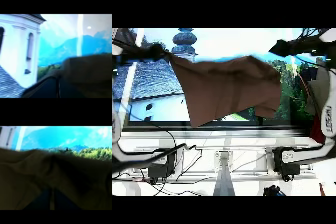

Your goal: Fold the clothes and pants, and hang the long-sleeved shirts on hangers.

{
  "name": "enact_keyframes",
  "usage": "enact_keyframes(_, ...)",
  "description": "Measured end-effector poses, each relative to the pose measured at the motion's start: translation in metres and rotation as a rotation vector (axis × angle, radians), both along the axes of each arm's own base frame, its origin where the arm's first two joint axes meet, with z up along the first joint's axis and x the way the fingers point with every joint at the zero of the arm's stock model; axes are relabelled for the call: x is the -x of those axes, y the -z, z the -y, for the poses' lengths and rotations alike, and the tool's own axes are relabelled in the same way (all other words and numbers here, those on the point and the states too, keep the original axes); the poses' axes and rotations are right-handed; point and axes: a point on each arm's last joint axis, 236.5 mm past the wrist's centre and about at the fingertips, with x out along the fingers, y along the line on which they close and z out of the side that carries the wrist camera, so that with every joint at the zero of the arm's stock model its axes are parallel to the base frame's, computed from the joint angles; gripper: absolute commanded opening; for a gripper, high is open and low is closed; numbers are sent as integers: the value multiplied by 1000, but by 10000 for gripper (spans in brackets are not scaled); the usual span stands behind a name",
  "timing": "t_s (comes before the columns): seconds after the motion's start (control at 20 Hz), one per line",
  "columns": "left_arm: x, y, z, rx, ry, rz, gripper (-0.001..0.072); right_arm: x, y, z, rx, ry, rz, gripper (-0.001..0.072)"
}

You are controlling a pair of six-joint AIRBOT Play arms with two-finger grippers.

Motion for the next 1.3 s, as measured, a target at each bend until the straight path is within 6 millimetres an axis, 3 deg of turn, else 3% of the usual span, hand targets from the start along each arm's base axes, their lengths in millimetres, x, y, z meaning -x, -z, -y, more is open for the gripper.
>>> enact_keyframes(0.05,-11,8,4,69,-29,-3,141,-10,15,0,-1,22,-4,319)
enact_keyframes(0.1,-19,10,4,116,-53,8,406,-20,24,1,-3,47,5,554)
enact_keyframes(0.15,-27,9,5,159,-68,28,642,-31,29,5,2,77,26,601)
enact_keyframes(0.2,-29,7,6,189,-66,40,669,-38,31,9,9,98,44,596)
enact_keyframes(0.3,-32,1,0,231,-71,60,666,-47,30,21,40,121,70,507)
enact_keyframes(0.35,-28,-3,-2,254,-55,60,627,-46,33,30,74,114,64,416)
enact_keyframes(0.4,-21,-6,-3,269,-25,54,504,-41,37,38,106,100,44,354)
enact_keyframes(0.5,-1,-13,-14,272,34,35,25,-22,49,64,192,70,-29,222)
enact_keyframes(0.55,11,-11,-20,263,69,12,13,-8,58,78,229,53,-87,182)
enact_keyframes(0.75,79,-6,-38,220,229,-122,11,54,84,132,293,26,-329,182)
enact_keyframes(0.95,140,4,-51,93,245,-217,16,116,116,155,230,33,-559,206)
enact_keyframes(1.0,152,7,-50,71,228,-225,54,128,125,153,203,35,-604,207)
enact_keyframes(1.05,164,12,-49,55,213,-236,246,137,134,149,170,38,-636,222)
enact_keyframes(1.1,176,18,-47,43,201,-250,519,143,142,143,138,43,-653,359)
enact_keyframes(1.15,185,26,-45,37,188,-264,623,144,149,136,111,53,-655,427)
enact_keyframes(1.3,216,55,-33,61,178,-340,579,133,163,115,45,78,-607,426)
